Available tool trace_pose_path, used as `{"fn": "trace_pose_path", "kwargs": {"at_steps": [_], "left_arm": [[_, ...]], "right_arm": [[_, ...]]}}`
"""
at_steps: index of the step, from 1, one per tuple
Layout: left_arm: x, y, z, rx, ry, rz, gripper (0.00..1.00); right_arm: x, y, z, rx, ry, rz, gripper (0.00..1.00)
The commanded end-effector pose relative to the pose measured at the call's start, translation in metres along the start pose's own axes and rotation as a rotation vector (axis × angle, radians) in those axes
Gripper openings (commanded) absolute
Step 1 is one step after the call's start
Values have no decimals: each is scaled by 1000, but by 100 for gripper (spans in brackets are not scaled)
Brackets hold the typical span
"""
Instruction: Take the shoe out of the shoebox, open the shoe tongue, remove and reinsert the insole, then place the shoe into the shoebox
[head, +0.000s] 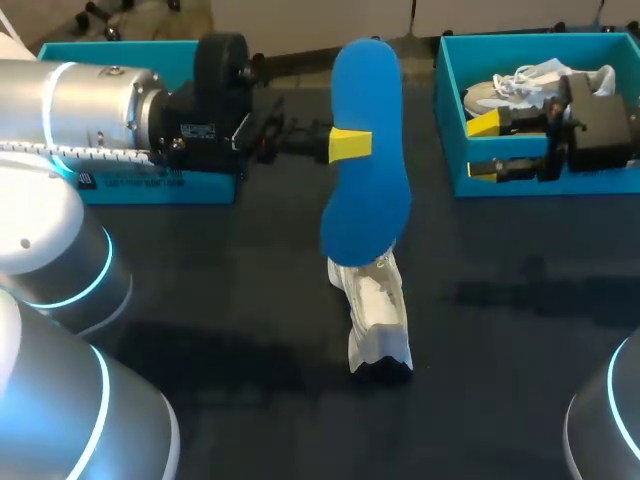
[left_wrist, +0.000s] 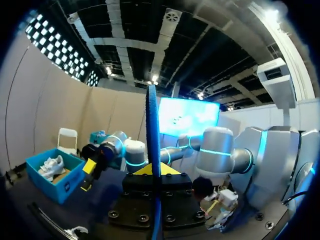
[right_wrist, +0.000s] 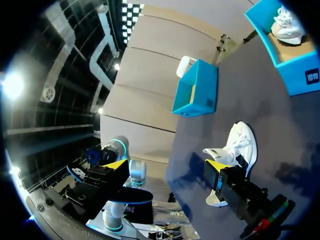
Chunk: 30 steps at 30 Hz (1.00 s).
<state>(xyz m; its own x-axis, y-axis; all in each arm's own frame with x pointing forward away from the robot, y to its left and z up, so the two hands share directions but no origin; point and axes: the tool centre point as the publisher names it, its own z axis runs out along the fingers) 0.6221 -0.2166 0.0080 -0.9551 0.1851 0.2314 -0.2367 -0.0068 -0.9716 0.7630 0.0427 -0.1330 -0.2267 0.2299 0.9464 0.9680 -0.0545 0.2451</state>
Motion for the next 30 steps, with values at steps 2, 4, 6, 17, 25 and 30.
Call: {"fn": "trace_pose_path", "kwargs": {"at_steps": [2,4,6,17,25,30], "left_arm": [[-20,8,1,8,-18,521,0],[-20,8,1,8,-18,521,0],[-20,8,1,8,-18,521,0],[-20,8,1,8,-18,521,0],[-27,28,-11,-39,15,1001,0],[-40,38,-20,-95,7,1262,0]], "right_arm": [[5,-1,-1,7,11,-15,100],[5,-1,-1,7,11,-15,100],[5,-1,-1,7,11,-15,100],[5,-1,-1,7,11,-15,100],[15,1,-2,2,8,70,100],[19,2,0,18,2,118,100]]}}
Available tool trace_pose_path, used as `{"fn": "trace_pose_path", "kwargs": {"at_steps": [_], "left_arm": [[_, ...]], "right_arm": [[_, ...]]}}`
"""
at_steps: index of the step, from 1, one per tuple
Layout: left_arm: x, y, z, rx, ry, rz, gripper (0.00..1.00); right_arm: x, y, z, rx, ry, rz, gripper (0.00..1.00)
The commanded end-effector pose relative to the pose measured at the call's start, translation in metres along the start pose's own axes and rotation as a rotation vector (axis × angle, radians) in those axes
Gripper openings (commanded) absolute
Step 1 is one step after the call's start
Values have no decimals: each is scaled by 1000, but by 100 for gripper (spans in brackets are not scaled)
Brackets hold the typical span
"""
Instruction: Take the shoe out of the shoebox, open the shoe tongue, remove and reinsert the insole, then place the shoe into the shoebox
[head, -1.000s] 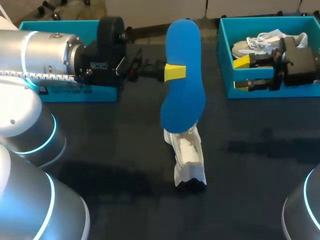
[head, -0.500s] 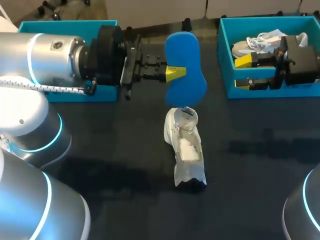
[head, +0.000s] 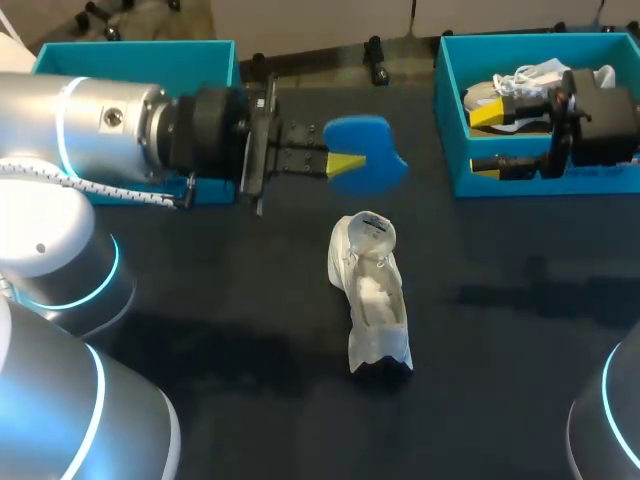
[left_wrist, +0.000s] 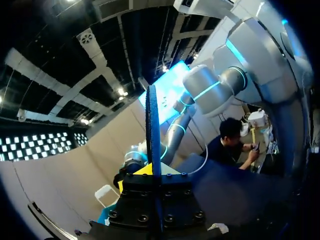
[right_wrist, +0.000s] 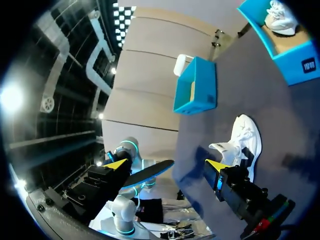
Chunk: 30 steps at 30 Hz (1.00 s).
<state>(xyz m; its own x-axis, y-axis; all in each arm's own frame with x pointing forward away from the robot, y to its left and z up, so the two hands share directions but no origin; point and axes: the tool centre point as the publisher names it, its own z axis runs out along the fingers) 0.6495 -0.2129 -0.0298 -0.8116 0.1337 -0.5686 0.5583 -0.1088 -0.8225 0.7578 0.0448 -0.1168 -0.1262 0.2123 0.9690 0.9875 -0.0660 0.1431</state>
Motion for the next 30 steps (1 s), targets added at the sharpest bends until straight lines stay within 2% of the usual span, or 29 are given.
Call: {"fn": "trace_pose_path", "kwargs": {"at_steps": [1,8,16,30], "left_arm": [[1,14,-10,-69,26,491,0],[-4,39,-18,-162,36,976,0],[-4,60,-20,-197,15,1415,0],[-4,60,-20,-197,15,1415,0]], "right_arm": [[1,2,2,4,-7,25,100],[0,-2,4,6,16,64,100],[3,-1,8,21,-1,95,100],[3,-1,8,21,-1,95,100]]}}
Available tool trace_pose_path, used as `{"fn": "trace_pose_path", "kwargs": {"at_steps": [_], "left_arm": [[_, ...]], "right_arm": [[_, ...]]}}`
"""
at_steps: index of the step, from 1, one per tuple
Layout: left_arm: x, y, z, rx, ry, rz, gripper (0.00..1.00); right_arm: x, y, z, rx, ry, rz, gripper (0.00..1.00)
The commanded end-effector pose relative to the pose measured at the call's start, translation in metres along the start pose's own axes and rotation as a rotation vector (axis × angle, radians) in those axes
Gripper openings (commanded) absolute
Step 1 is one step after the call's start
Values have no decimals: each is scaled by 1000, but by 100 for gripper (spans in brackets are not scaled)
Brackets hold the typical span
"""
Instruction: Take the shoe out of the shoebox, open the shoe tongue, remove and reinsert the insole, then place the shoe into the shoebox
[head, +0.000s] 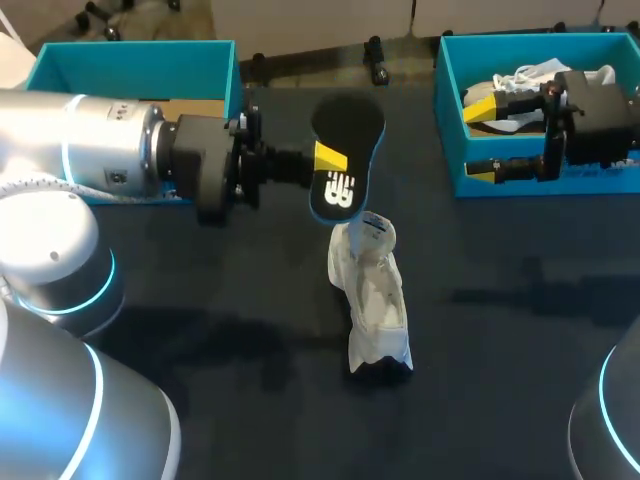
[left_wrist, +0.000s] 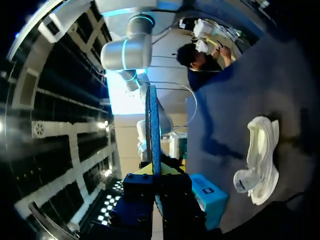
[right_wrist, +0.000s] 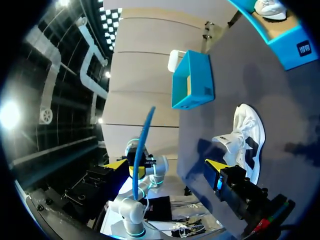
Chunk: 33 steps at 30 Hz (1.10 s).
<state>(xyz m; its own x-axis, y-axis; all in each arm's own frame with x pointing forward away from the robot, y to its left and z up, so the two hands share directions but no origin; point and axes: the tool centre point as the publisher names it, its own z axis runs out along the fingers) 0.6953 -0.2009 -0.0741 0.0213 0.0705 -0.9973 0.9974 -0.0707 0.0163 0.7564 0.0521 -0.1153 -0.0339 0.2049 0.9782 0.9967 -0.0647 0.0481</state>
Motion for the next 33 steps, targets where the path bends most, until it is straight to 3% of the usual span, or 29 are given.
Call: {"fn": "trace_pose_path", "kwargs": {"at_steps": [1,12,18,33], "left_arm": [[3,-6,0,-74,-10,436,0],[23,17,16,-77,23,451,0],[33,28,22,-67,26,341,0],[45,33,50,-69,32,302,0]], "right_arm": [[1,2,4,-2,2,-1,100],[14,10,33,1,2,-24,100],[23,11,45,-6,0,-53,100],[32,12,67,7,-2,-80,100]]}}
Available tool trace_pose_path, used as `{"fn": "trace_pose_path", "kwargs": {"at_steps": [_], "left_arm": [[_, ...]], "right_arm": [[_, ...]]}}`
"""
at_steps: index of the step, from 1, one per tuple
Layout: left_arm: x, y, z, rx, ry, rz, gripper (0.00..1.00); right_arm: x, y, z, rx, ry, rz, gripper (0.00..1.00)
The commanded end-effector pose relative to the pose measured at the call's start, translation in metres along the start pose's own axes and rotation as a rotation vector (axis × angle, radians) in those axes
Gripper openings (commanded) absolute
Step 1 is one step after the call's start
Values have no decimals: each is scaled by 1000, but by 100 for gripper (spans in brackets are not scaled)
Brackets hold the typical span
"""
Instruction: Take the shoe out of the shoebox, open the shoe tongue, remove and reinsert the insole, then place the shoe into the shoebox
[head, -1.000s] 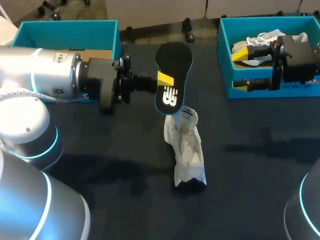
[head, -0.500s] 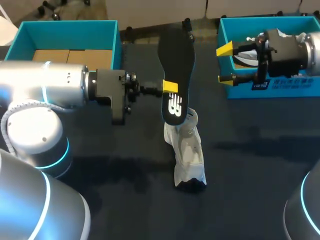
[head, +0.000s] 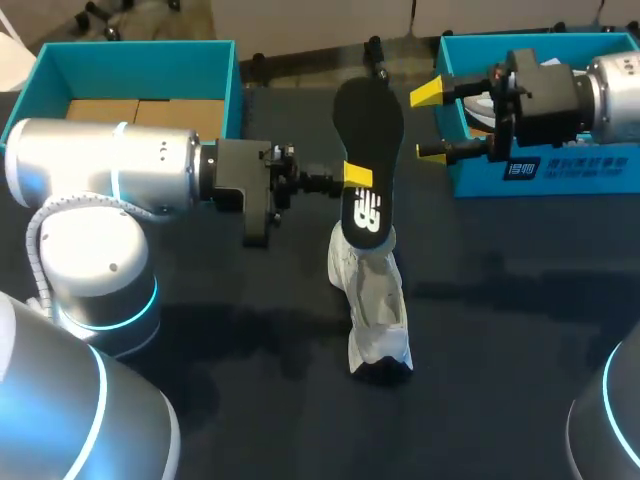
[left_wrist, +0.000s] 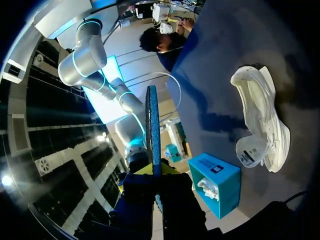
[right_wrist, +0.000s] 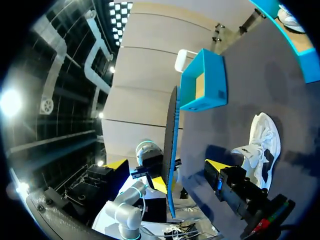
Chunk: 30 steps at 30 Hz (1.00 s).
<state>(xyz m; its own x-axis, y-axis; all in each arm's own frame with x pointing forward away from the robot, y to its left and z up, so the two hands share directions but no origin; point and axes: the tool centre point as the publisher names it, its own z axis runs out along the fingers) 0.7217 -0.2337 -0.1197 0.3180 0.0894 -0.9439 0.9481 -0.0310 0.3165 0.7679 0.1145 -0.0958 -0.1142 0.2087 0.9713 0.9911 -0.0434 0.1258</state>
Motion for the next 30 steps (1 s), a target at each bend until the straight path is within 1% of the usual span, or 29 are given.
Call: {"fn": "trace_pose_path", "kwargs": {"at_steps": [1,3,7,9,11,13,17,19,20,22,23,24,30], "left_arm": [[2,4,18,-7,-3,-3,0],[1,4,23,-7,-5,-4,0],[1,4,32,-9,-8,-8,0],[1,5,35,-14,-8,-9,0],[1,5,38,-20,-8,-12,0],[1,6,41,-26,-7,-14,0],[1,4,43,-33,-8,-18,0],[0,3,44,-34,-10,-19,0],[0,2,43,-35,-10,-20,0],[0,2,41,-37,-9,-19,0],[1,2,40,-38,-7,-19,0],[1,2,39,-38,-6,-18,0],[-5,2,31,-39,-2,-11,0]], "right_arm": [[0,4,10,6,0,0,100],[0,4,13,6,7,-1,100],[-1,5,17,9,15,-5,73],[0,3,17,5,19,-8,67],[0,2,18,1,20,-9,56],[0,2,19,0,21,-10,49],[-1,1,21,-2,27,-10,47],[-1,0,21,-3,29,-12,40],[-2,0,22,-4,30,-12,35],[-3,-1,21,-6,32,-11,21],[-4,-1,21,-7,32,-10,4],[-4,-1,21,-8,32,-9,0],[-9,2,21,2,33,0,0]]}}
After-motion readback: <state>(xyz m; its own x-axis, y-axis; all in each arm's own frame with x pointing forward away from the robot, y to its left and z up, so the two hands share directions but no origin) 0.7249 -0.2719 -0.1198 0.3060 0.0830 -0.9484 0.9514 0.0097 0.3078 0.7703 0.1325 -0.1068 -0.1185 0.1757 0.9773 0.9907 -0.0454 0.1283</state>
